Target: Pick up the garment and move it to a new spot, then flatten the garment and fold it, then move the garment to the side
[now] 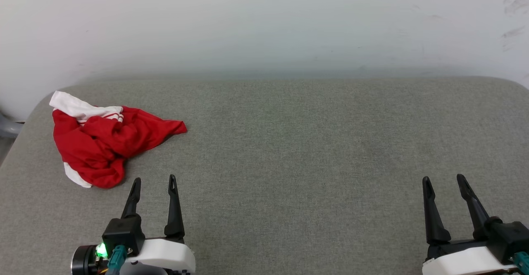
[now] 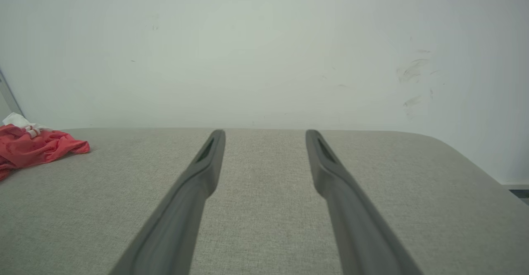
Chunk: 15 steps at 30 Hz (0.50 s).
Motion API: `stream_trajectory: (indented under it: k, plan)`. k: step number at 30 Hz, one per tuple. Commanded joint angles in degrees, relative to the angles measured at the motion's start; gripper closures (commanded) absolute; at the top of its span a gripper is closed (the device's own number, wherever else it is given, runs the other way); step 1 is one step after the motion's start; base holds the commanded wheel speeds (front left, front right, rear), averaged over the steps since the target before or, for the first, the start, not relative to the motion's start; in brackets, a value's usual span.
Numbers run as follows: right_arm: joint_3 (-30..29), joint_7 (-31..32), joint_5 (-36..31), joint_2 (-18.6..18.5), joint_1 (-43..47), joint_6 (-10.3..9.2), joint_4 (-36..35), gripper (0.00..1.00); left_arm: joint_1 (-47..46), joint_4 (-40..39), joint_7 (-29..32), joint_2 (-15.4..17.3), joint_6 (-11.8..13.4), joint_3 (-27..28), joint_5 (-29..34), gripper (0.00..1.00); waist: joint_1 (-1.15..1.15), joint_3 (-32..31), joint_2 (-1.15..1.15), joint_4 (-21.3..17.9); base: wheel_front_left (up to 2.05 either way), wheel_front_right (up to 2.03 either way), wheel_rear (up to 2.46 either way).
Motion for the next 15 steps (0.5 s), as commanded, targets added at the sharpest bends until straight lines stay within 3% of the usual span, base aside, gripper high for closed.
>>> stream_trajectory:
  k: [1,15]
  plan:
    - [0.2,-0.1,0.6,0.0,0.6,-0.04,0.2,0.0,0.5,0.1,-0.2,0.1,-0.3,0.1,-0.1,0.0,0.0,0.0,0.0,0.0,0.0,0.0,0.0]
    - [0.4,-0.1,1.0,0.0,0.9,-0.04,0.4,0.0,0.1,1.0,-0.2,0.1,-0.7,0.1,-0.3,0.0,0.0,-0.2,0.0,0.9,0.0,0.0,0.0]
